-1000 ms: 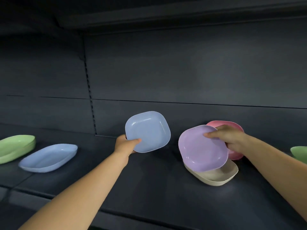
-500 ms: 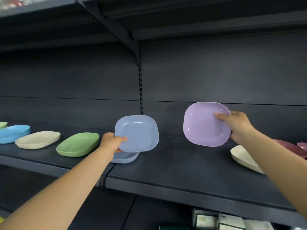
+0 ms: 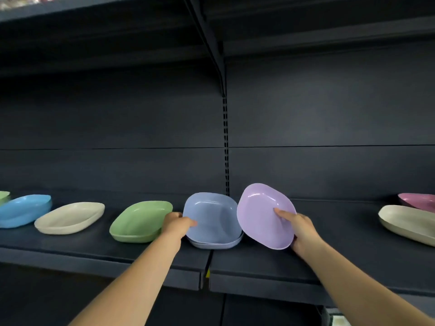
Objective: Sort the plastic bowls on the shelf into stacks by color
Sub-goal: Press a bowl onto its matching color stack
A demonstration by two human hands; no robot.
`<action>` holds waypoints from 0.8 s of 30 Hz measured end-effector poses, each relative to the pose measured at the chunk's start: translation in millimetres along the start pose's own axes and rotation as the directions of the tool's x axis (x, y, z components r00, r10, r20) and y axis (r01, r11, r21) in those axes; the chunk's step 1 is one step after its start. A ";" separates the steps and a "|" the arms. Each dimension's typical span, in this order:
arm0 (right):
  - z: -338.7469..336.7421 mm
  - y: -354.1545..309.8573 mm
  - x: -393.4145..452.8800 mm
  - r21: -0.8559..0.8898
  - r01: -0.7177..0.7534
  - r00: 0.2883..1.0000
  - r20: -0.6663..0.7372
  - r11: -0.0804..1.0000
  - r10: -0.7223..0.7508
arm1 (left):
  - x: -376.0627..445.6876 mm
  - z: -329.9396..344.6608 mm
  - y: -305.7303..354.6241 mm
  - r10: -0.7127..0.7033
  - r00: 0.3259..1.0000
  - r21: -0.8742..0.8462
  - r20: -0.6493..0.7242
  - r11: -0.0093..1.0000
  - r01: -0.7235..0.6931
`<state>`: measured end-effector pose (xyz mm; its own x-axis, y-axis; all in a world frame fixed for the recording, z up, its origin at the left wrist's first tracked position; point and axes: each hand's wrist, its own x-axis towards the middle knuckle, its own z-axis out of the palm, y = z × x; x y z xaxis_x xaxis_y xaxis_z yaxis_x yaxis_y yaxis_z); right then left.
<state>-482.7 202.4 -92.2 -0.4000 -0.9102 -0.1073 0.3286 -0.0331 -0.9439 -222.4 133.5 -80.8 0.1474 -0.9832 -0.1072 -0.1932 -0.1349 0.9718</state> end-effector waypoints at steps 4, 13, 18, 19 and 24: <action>1.3 7.1 13.9 0.070 -0.010 0.999 0.034 0.998 0.008 | 11.7 5.0 -4.0 -0.001 0.998 0.053 0.061 0.999 -0.002; 3.6 7.2 26.6 0.076 -0.027 0.998 0.052 0.997 0.023 | 24.8 11.5 -26.0 0.111 0.980 0.135 0.168 0.982 -0.135; 2.6 9.5 29.0 0.058 -0.023 0.998 0.052 0.998 0.020 | 23.4 10.6 -30.1 0.165 0.964 0.078 0.210 0.980 -0.184; 2.6 9.4 28.9 0.054 -0.022 0.998 0.056 0.998 0.019 | 23.3 10.2 -30.4 0.174 0.962 0.068 0.212 0.979 -0.192; 3.2 9.3 29.0 0.038 -0.020 0.998 0.059 0.999 0.018 | 20.8 7.9 -31.7 0.215 0.954 0.003 0.208 0.975 -0.220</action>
<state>-488.6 174.4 -103.1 -0.3431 -0.9333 -0.1057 0.3693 -0.0305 -0.9288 -220.8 116.3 -115.5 -0.1025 -0.9928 0.0627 -0.2242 0.0844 0.9709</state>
